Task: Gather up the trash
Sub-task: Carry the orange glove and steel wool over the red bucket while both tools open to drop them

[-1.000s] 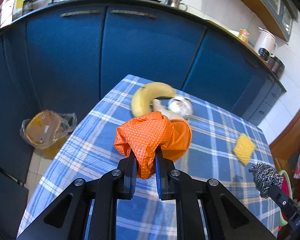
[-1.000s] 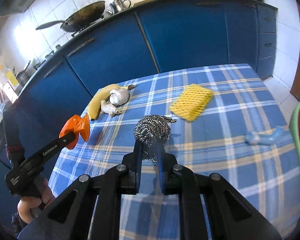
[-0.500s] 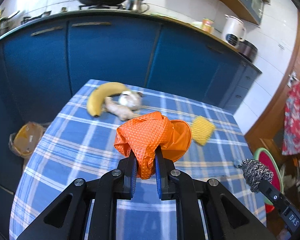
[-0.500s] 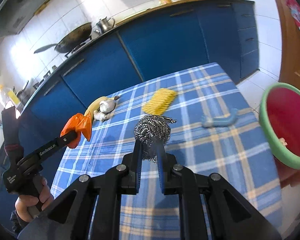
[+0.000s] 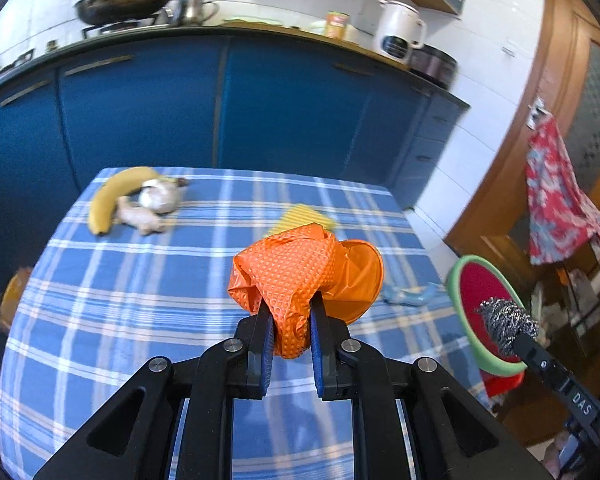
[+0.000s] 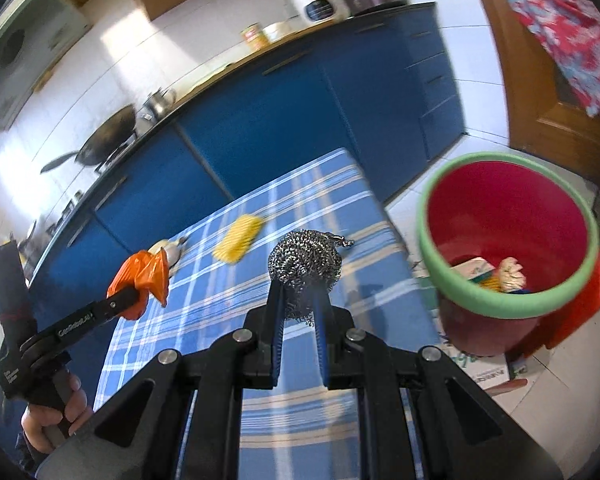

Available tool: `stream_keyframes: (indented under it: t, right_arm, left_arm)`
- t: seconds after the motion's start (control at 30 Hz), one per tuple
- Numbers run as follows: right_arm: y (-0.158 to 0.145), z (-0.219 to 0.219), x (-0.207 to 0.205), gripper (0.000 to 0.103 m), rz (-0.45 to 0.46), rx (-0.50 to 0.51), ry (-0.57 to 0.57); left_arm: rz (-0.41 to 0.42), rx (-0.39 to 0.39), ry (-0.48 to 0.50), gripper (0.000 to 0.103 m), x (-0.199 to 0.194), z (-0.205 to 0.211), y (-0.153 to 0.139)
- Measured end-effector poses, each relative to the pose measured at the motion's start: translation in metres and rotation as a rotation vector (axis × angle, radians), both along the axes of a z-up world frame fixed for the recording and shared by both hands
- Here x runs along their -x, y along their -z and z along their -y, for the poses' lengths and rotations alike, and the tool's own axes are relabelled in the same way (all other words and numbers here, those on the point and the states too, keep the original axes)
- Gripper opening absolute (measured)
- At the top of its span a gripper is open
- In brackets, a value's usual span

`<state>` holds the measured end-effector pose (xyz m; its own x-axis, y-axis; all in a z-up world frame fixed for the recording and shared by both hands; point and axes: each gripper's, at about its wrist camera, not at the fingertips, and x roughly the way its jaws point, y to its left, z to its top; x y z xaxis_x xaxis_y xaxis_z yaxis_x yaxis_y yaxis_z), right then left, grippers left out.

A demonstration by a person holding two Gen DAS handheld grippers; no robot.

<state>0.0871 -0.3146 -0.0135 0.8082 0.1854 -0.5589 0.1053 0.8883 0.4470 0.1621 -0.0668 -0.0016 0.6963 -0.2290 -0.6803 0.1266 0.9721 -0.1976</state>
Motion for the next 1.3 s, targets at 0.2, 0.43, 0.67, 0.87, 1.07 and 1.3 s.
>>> stream_keyframes:
  t: [0.2, 0.43, 0.67, 0.87, 1.07, 1.3]
  right_arm:
    - [0.005, 0.041, 0.012, 0.017, 0.002, -0.020, 0.089]
    - [0.018, 0.086, 0.021, 0.017, -0.026, -0.038, 0.184]
    - [0.035, 0.125, 0.023, 0.021, -0.059, -0.075, 0.250]
    - [0.044, 0.149, 0.019, 0.022, -0.089, -0.083, 0.264]
    - [0.044, 0.167, 0.029, 0.024, -0.081, -0.066, 0.289]
    - [0.040, 0.181, 0.046, 0.025, -0.063, -0.064, 0.320]
  left_arm:
    - [-0.011, 0.020, 0.085, 0.015, -0.001, 0.038, 0.001]
    - [-0.039, -0.004, 0.173, 0.015, -0.007, 0.089, 0.009]
    - [-0.036, -0.043, 0.244, 0.015, -0.010, 0.134, 0.011]
    - [-0.043, -0.056, 0.299, 0.015, -0.016, 0.171, 0.014]
    - [-0.048, -0.078, 0.377, 0.016, -0.019, 0.211, 0.020]
    - [-0.071, -0.095, 0.449, 0.017, -0.022, 0.252, 0.031]
